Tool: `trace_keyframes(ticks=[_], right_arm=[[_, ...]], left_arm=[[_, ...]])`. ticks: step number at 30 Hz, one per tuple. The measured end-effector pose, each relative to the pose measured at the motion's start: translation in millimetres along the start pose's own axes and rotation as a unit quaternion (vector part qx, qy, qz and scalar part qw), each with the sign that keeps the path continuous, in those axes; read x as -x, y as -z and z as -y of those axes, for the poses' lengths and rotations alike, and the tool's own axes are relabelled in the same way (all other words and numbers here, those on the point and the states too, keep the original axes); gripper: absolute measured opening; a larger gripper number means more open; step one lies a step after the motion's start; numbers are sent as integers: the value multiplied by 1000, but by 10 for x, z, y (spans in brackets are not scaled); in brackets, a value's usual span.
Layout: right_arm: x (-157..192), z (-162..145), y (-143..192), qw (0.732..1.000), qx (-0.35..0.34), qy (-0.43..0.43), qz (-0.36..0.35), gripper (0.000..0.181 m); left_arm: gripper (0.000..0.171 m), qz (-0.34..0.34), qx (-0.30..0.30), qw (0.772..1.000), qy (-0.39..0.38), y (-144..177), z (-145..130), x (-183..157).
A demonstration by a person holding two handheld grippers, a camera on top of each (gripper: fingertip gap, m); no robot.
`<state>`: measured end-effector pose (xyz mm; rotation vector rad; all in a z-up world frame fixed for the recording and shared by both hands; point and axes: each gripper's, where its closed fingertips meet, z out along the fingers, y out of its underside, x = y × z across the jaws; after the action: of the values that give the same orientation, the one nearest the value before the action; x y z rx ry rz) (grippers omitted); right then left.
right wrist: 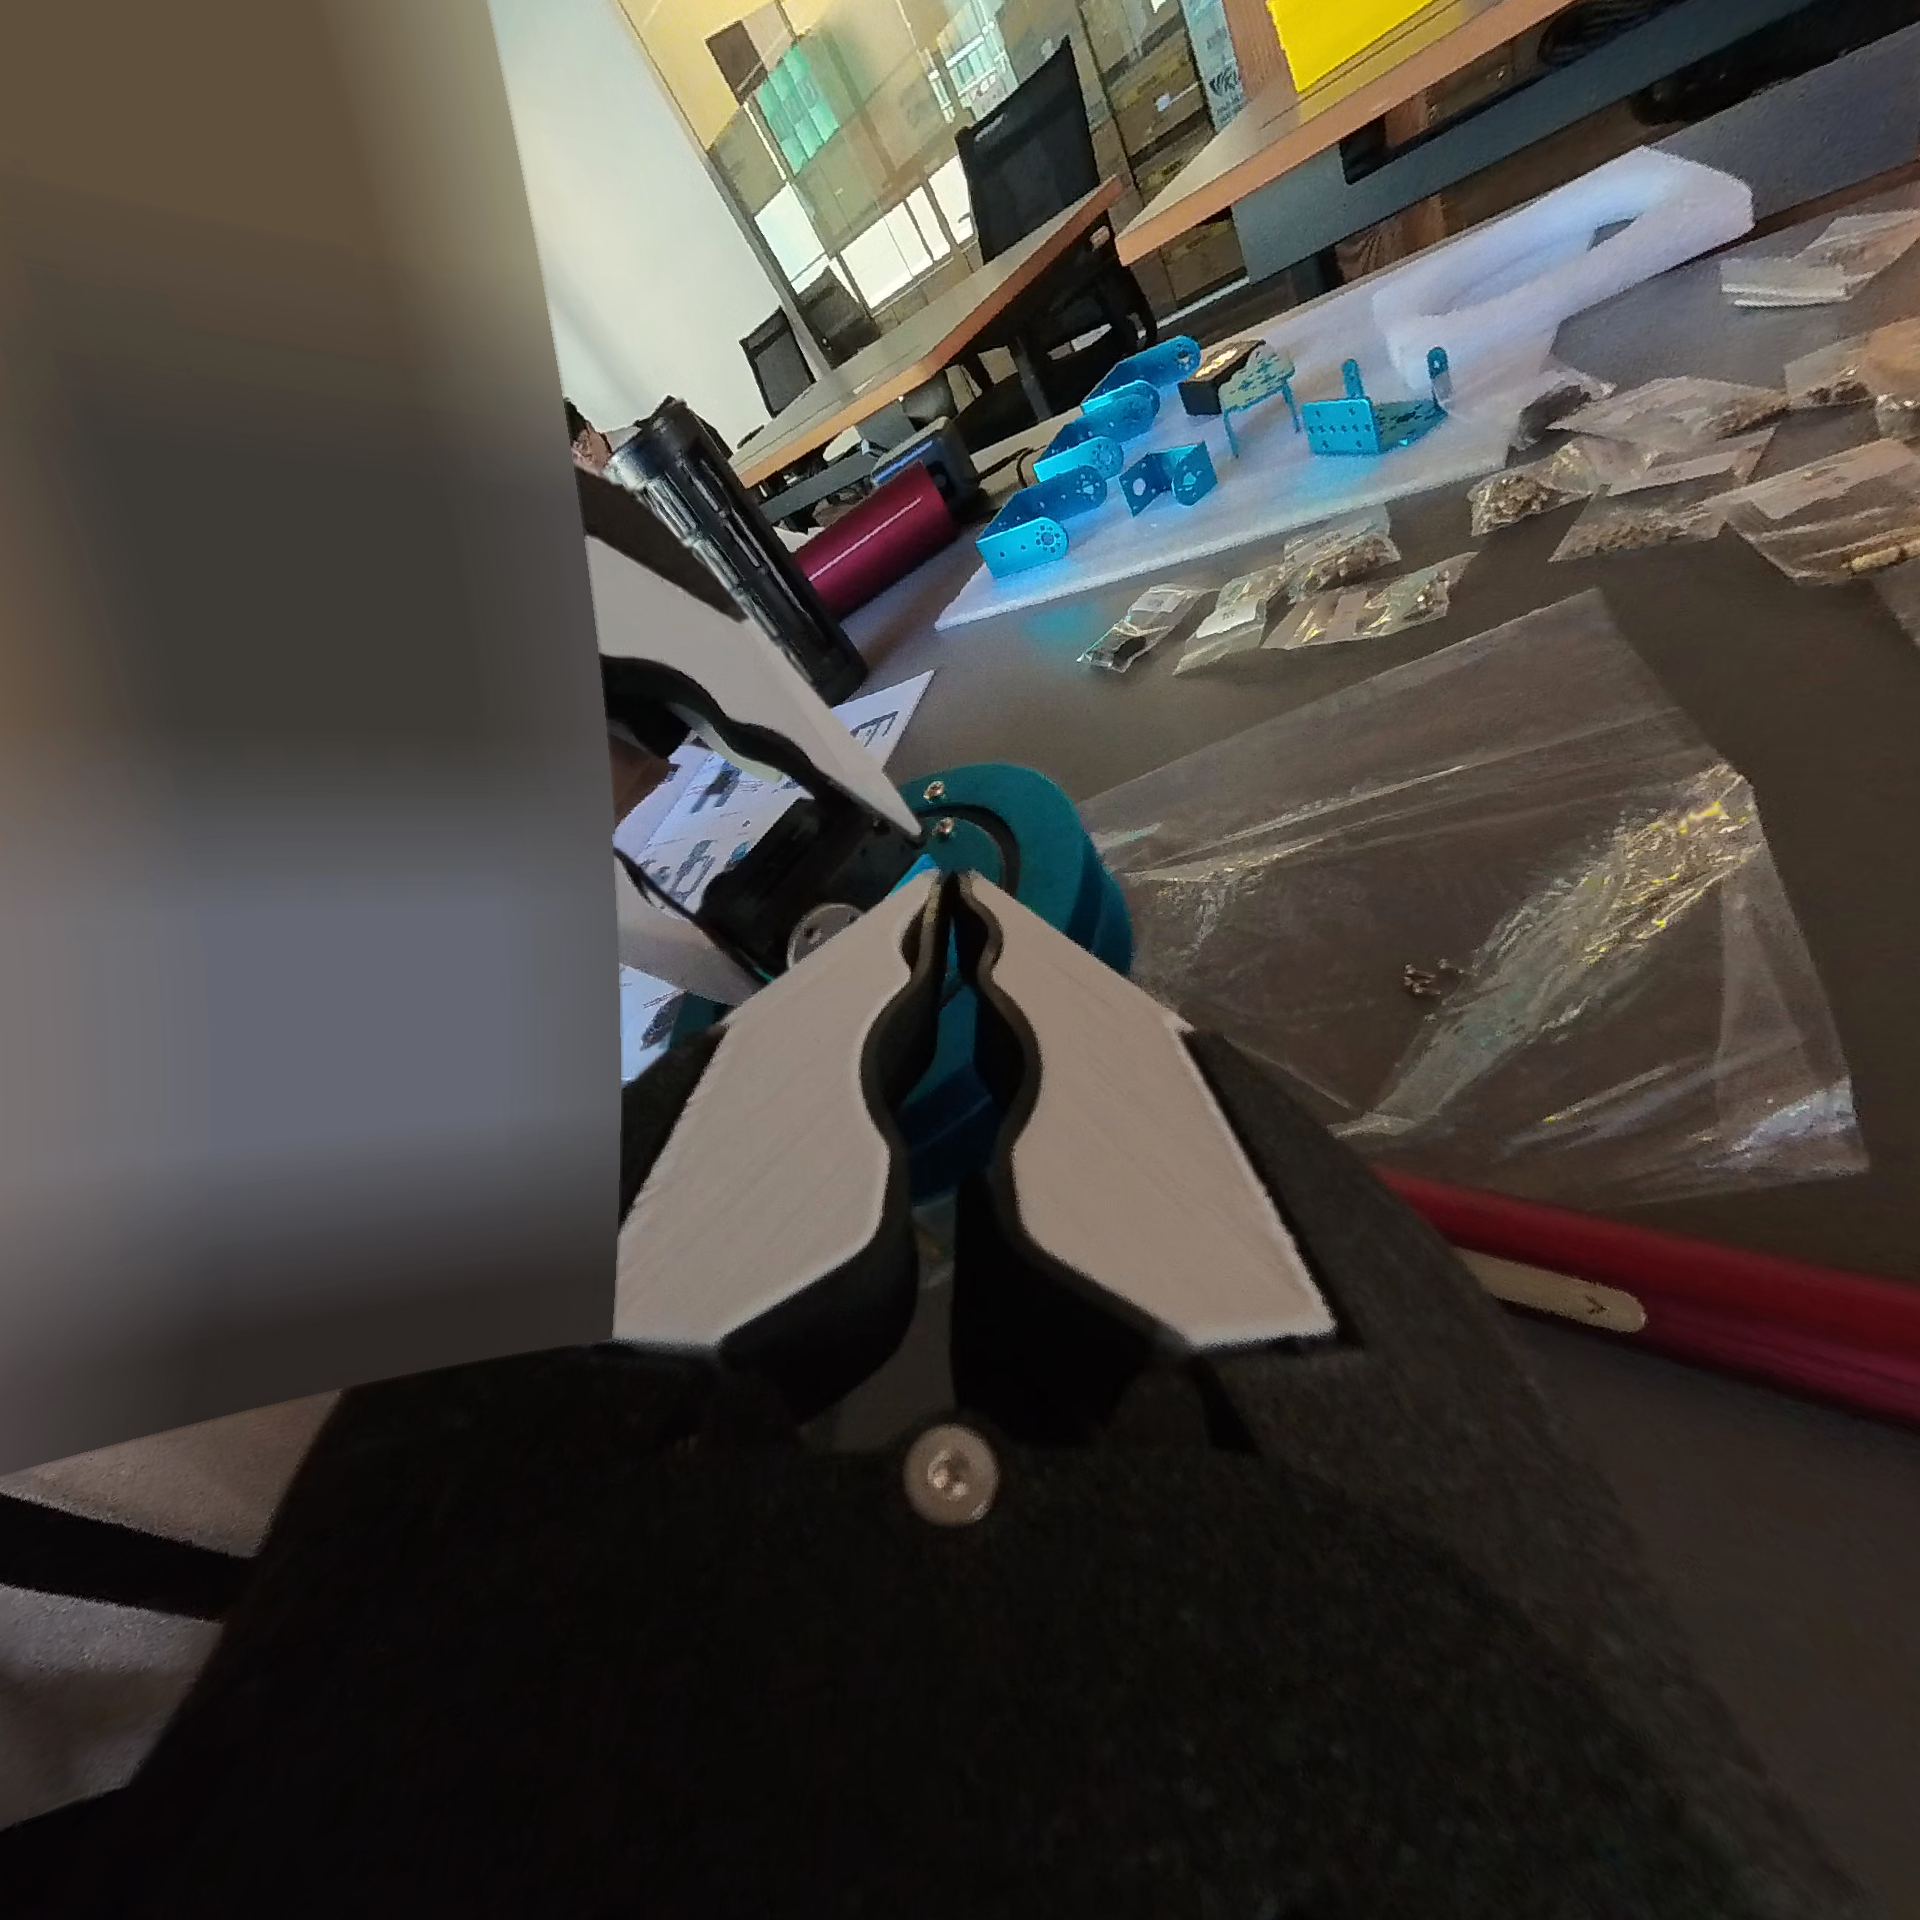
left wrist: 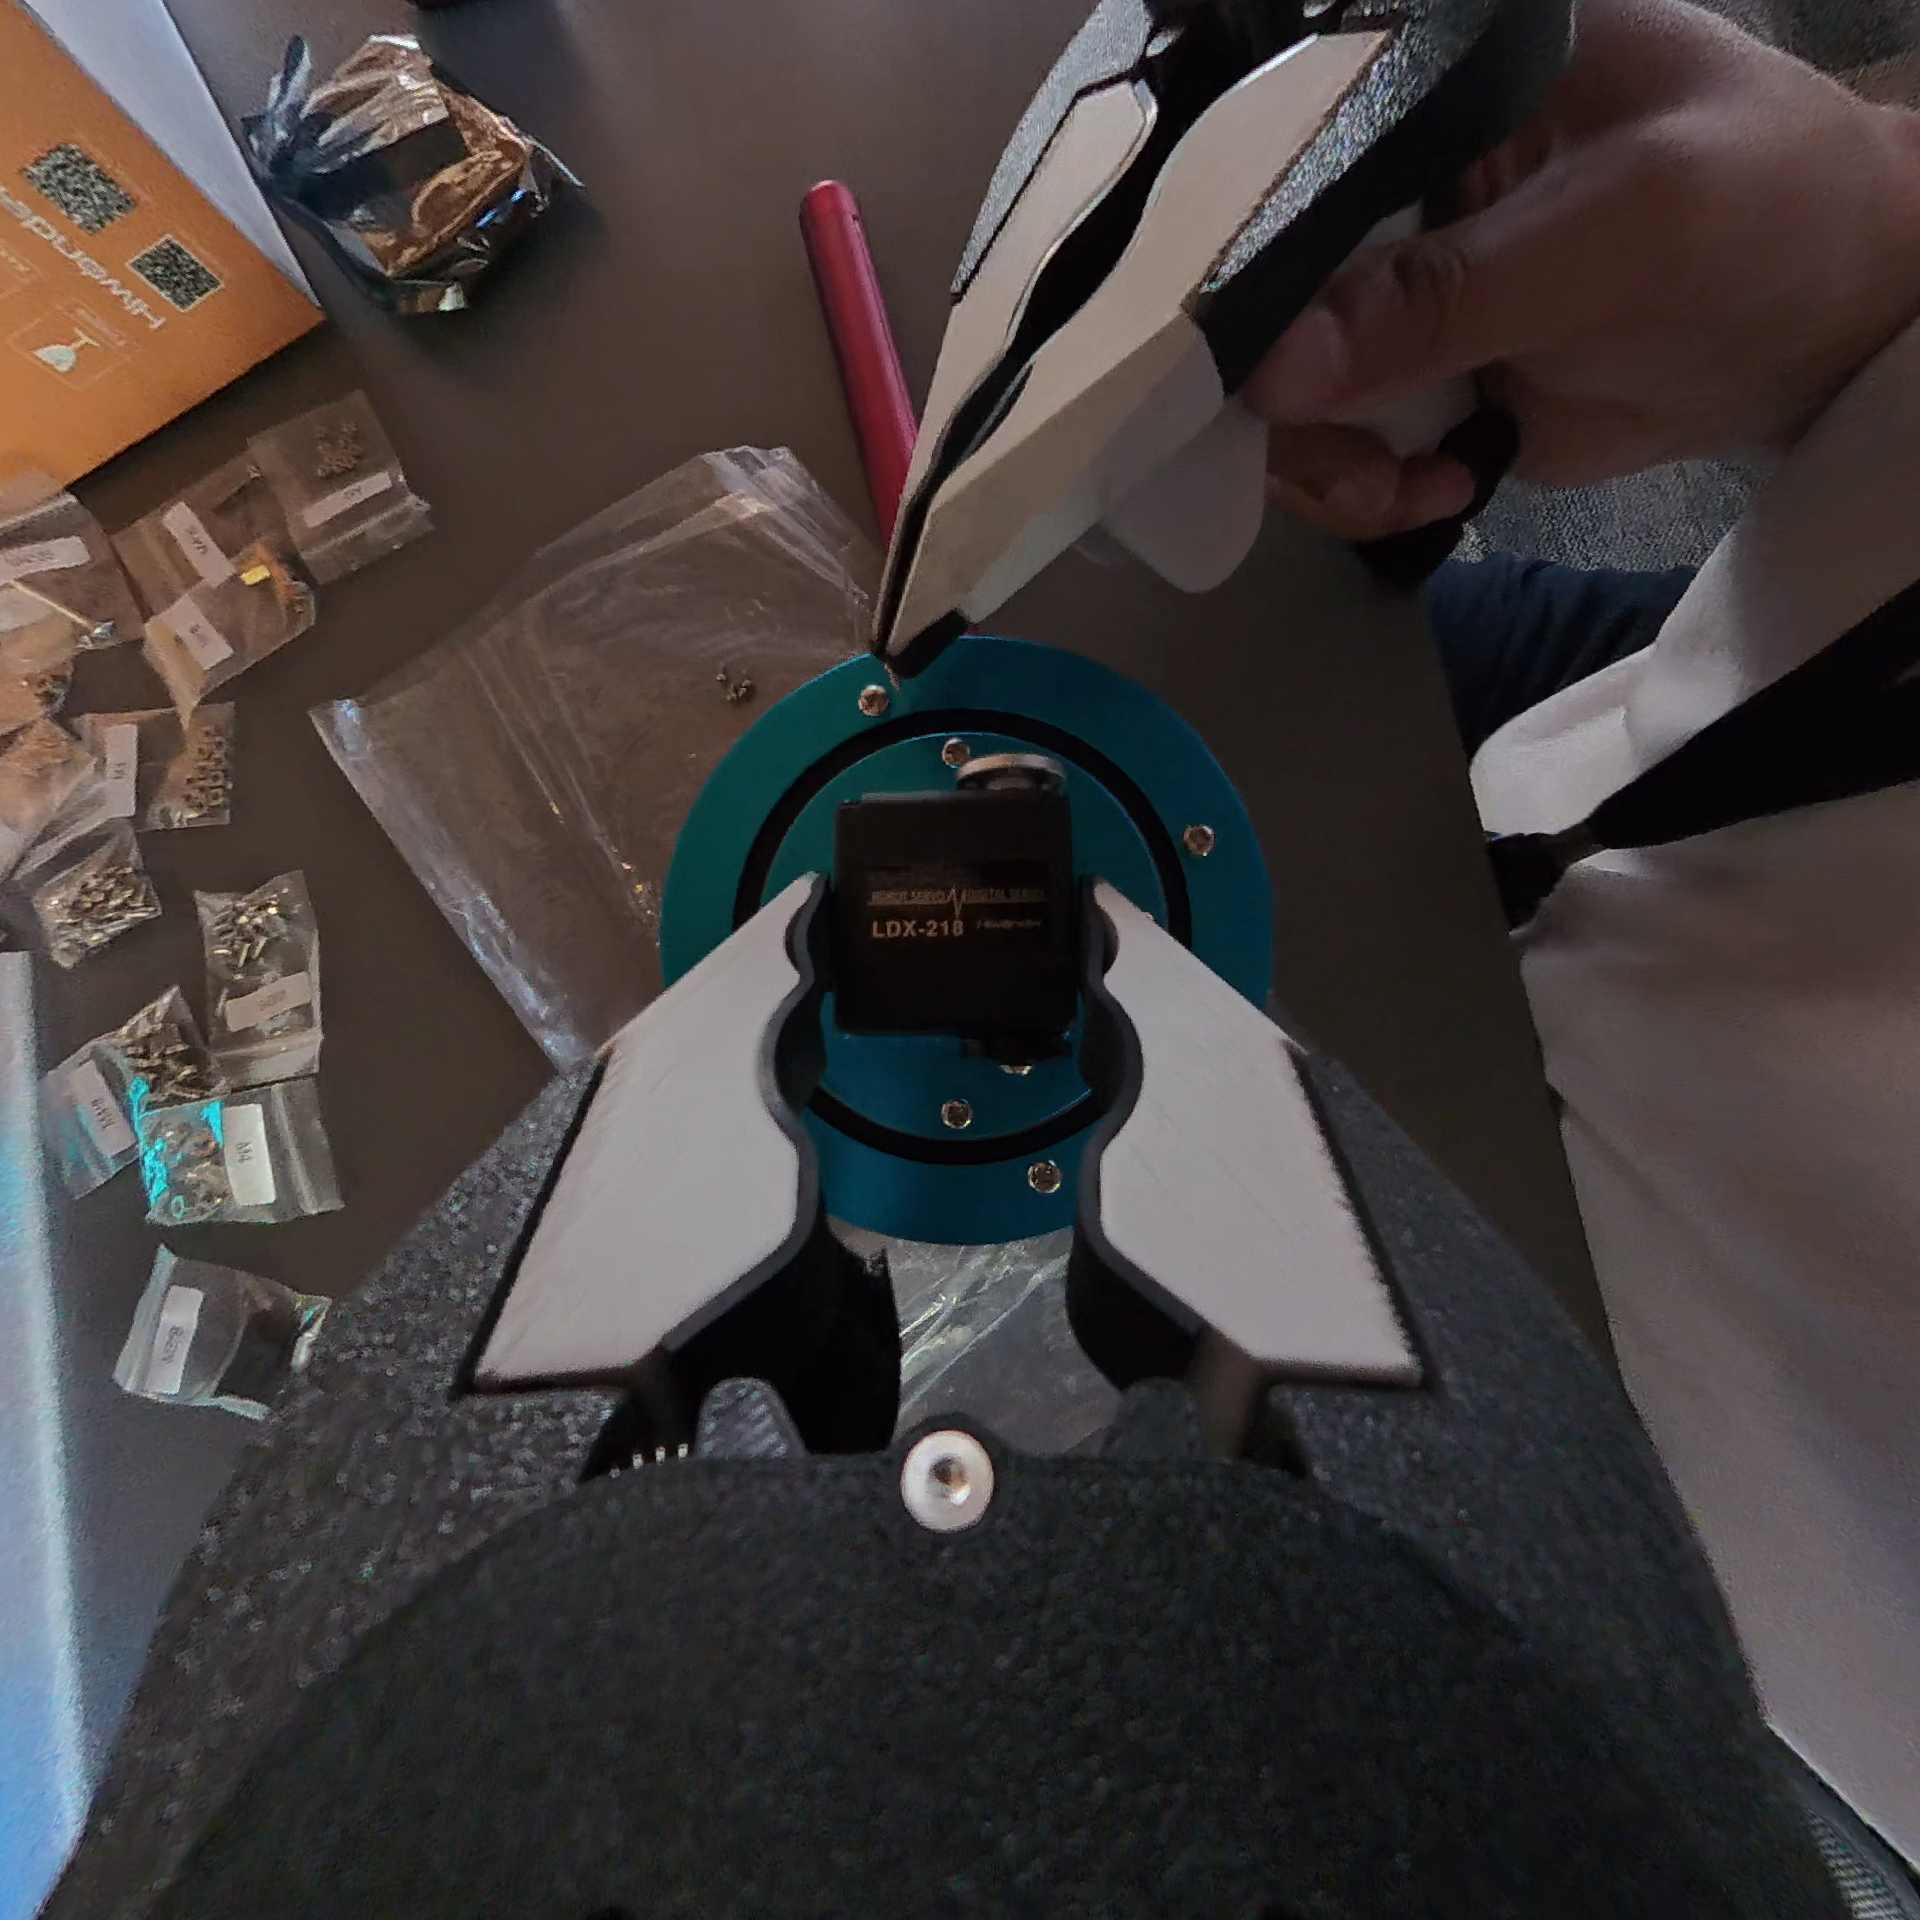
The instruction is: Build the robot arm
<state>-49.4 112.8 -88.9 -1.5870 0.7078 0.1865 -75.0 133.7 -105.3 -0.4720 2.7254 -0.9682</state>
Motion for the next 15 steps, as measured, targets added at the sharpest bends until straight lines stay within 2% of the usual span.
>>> trace_keyframes(ticks=[8, 15], right_arm=[[-24, -9, -29, 1000, 6, -1, 4, 0], [-32, 4, -40, 1000, 9, -3, 5, 0]], left_arm=[[45, -63, -7, 997, 38, 65, 85, 25], [45, -111, 48, 993, 18, 26, -9, -13]])
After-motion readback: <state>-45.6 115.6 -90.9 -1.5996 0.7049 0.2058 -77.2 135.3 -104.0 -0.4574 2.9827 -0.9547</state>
